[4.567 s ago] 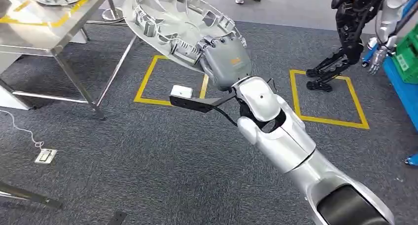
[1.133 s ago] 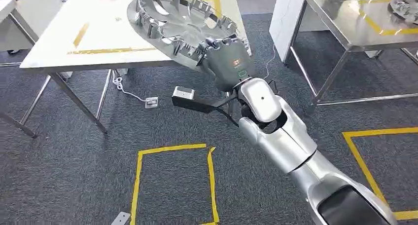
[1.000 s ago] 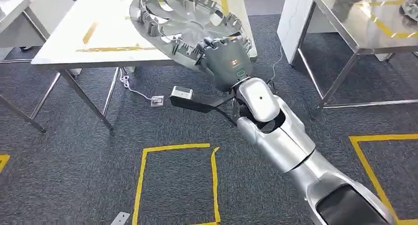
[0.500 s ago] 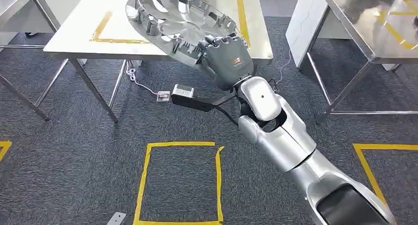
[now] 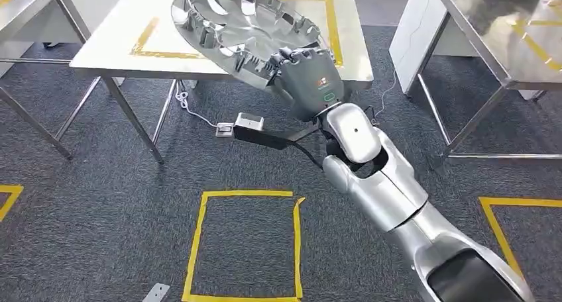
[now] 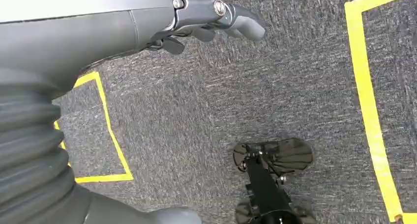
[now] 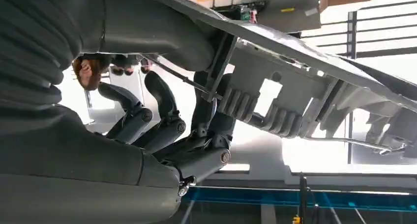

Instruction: Take the parts from the cabinet and place them on the table.

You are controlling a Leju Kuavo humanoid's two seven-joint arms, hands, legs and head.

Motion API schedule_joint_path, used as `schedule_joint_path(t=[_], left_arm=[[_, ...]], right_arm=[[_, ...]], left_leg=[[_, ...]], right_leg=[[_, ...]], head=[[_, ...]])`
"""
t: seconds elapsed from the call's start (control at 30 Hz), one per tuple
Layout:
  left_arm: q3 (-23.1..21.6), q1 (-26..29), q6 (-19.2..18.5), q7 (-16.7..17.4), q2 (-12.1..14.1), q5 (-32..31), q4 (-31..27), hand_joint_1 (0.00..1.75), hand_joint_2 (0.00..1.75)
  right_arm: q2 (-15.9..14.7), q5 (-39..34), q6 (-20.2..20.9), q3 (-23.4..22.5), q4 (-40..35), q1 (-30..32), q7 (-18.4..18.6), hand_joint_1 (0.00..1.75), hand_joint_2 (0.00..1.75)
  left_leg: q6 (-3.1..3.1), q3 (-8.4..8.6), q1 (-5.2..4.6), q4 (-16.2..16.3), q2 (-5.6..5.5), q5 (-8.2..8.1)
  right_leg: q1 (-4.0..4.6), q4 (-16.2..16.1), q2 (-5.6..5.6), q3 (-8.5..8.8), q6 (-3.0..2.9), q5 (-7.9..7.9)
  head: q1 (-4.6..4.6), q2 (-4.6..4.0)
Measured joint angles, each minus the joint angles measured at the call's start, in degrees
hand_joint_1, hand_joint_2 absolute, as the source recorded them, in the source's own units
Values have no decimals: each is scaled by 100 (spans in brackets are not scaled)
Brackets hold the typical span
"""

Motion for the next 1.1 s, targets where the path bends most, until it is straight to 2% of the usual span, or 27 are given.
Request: schedule_joint_path(t=[0.03, 0.07, 0.1, 0.13, 0.17, 0.2, 0.23, 0.27, 0.33, 0.37, 0.4, 0.47, 0.5, 0.53, 0.6, 0.63, 0.67, 0.7, 0.73, 0.8, 0.83, 0.87, 0.9, 0.97, 1.03, 1.07, 1.1], left_arm=[[0, 0, 0, 0, -2, 0, 2, 0, 175], [0, -1, 0, 0, -4, 0, 2, 0, 175], [0, -3, 0, 0, -7, -2, 0, 0, 175], [0, -2, 0, -2, -11, -2, 0, 0, 175], [0, -4, 0, -2, -13, -2, 2, 0, 175], [0, -4, 0, -2, -11, -2, 0, 0, 175], [0, 2, 0, 0, -11, -4, 0, 0, 175], [2, 10, 0, -2, -11, -4, 0, 0, 175], [2, 6, 2, -4, -4, -9, -2, 0, 175], [2, -1, 2, -4, -11, -11, 0, 0, 175], [2, -1, 2, -7, -11, -13, 0, 0, 175], [2, 18, 4, -2, -9, -13, 0, 0, 175], [2, 31, 7, -2, -5, -13, 0, 0, 175], [2, 38, 9, -2, 0, -15, 0, 0, 175], [2, 38, 9, -2, 4, -33, 0, 0, 175], [2, 44, 9, -2, 7, -44, 2, 0, 175], [2, 57, 9, -2, 9, -48, 4, 0, 175], [2, 36, 9, 0, 11, -48, 4, 0, 175], [2, 35, 9, 0, 9, -50, 2, 0, 175], [2, 39, 9, -2, 9, -55, 0, 0, 175], [4, 37, 9, 0, 9, -55, 0, 0, 175], [4, 33, 9, -4, 9, -57, 0, 0, 175], [4, 36, 9, -2, 9, -57, 0, 0, 175], [4, 59, 9, -2, 9, -57, 2, 0, 175], [4, 102, 9, 0, 9, -57, 2, 0, 175], [4, 115, 9, 0, 7, -57, 4, 0, 175], [4, 120, 9, -2, 7, -57, 4, 0, 175]], right_arm=[[0, 0, 2, 0, 0, 5, 0, 175, 175], [0, 0, 4, -2, 0, 5, 0, 175, 175], [0, 0, 4, -2, -2, 3, 0, 175, 175], [0, 4, 2, -9, -2, 0, -2, 175, 175], [0, 15, 0, -11, -2, -2, -2, 175, 175], [0, 20, -4, -11, -4, -9, -2, 175, 175], [-2, 26, -4, -13, -4, -8, 0, 175, 175], [-2, 33, -2, -15, -4, -2, 2, 175, 175], [11, 42, 2, -17, -15, 0, 2, 175, 175], [15, 42, 4, -17, -17, -4, 13, 175, 175], [15, 48, 2, -17, -17, -4, 7, 175, 175], [15, 59, -2, -17, -17, 3, 7, 175, 175], [15, 68, 0, -17, -17, 15, 7, 175, 175], [15, 68, 2, -17, -17, 27, 13, 175, 175], [15, 68, 13, -17, -17, 45, 13, 175, 175], [13, 70, 13, -20, -17, 54, 13, 175, 175], [7, 79, 11, -22, -17, 65, 11, 175, 175], [4, 92, 4, -26, -24, 63, 4, 175, 175], [4, 101, 6, -37, -37, 71, 9, 175, 175], [4, 101, 9, -42, -59, 65, 9, 175, 175], [4, 101, 13, -48, -74, 72, 15, 175, 175], [2, 98, 13, -48, -74, 80, 9, 175, 175], [-11, 98, 11, -48, -70, 110, 4, 175, 175], [-54, 101, 11, -50, -66, 176, 9, 175, 175], [-77, 101, 15, -48, -63, 213, 7, 175, 175], [-83, 98, 15, -50, -63, 218, 7, 175, 175], [-90, 98, 15, -50, -63, 224, 9, 175, 175]], left_leg=[[-16, 4, 4, 2, -10, -3], [-42, 10, 12, 9, -28, -9], [-73, 19, 19, 18, -44, -19], [-107, 23, 26, 29, -53, -32], [-165, 17, 19, 27, -57, -22], [-215, 2, 31, 2, -63, -14], [-267, 18, 29, -25, -62, -21], [-325, 43, 26, 67, -66, 41], [-360, -3, 42, 132, -27, -33], [-367, -105, 41, 348, -6, -128], [-395, -310, 41, 709, -5, -259], [-419, -843, 38, 1561, -5, -543], [-421, -1007, 38, 1733, -5, -529], [-395, -1018, 37, 1593, -5, -386], [-369, -726, 38, 765, 14, 96], [-361, -572, 37, 271, 49, 440], [-339, -534, 4, 28, 89, 570], [-287, -494, -24, -23, 105, 358], [-226, -448, -41, -5, 90, 385], [-134, -368, -20, -35, 65, 287], [-94, -271, 12, -76, 29, 245], [-68, -188, 16, -97, 26, 191], [-46, -92, 19, -130, 14, 117], [-33, 110, 19, -166, -20, -38], [-49, 344, 19, -172, -77, -228], [-61, 477, 19, -172, -103, -325], [-68, 612, 15, -175, -121, -428]], right_leg=[[-7, -202, 0, 85, -5, 145], [-9, -605, 0, 280, -17, 369], [-8, -1168, 1, 566, -44, 641], [-8, -1646, 12, 797, -80, 819], [56, -1699, 16, 784, -105, 625], [69, -1706, 22, 784, -143, 570], [84, -1732, 20, 792, -190, 698], [67, -1749, 19, 798, -252, 703], [42, -1781, 13, 926, -336, 710], [42, -1782, 7, 964, -378, 683], [48, -1781, 6, 991, -406, 658], [69, -1781, 7, 1061, -433, 569], [70, -1781, 13, 1116, -433, 518], [69, -1781, 19, 1196, -422, 454], [63, -1781, 20, 1383, -390, 319], [63, -1784, 16, 1462, -366, 242], [82, -1763, 13, 1512, -329, 172], [87, -1795, 31, 1506, -289, 143], [82, -1861, 17, 1538, -235, 101], [101, -1771, 19, 1604, -180, 184], [86, -1479, 17, 1437, -151, 305], [79, -1037, 31, 1157, -117, 472], [72, -557, 31, 790, -86, 457], [54, -106, 31, 298, -42, -20], [54, -192, 31, 34, -58, -448], [58, -443, 31, -11, -79, -443], [72, -815, 33, -10, -111, -222]], head=[[2, 0], [4, 0], [7, 0], [13, 0], [9, 0], [18, 0], [20, 0], [17, 0], [15, 0], [-20, 0], [-20, 0], [-20, 0], [-17, 0], [-22, 0], [-20, 0], [-20, 0], [-17, 0], [-28, 0], [-26, 0], [-24, 0], [-24, 0], [-11, 0], [0, 0], [4, 0], [9, 0], [15, 0], [18, 0]])
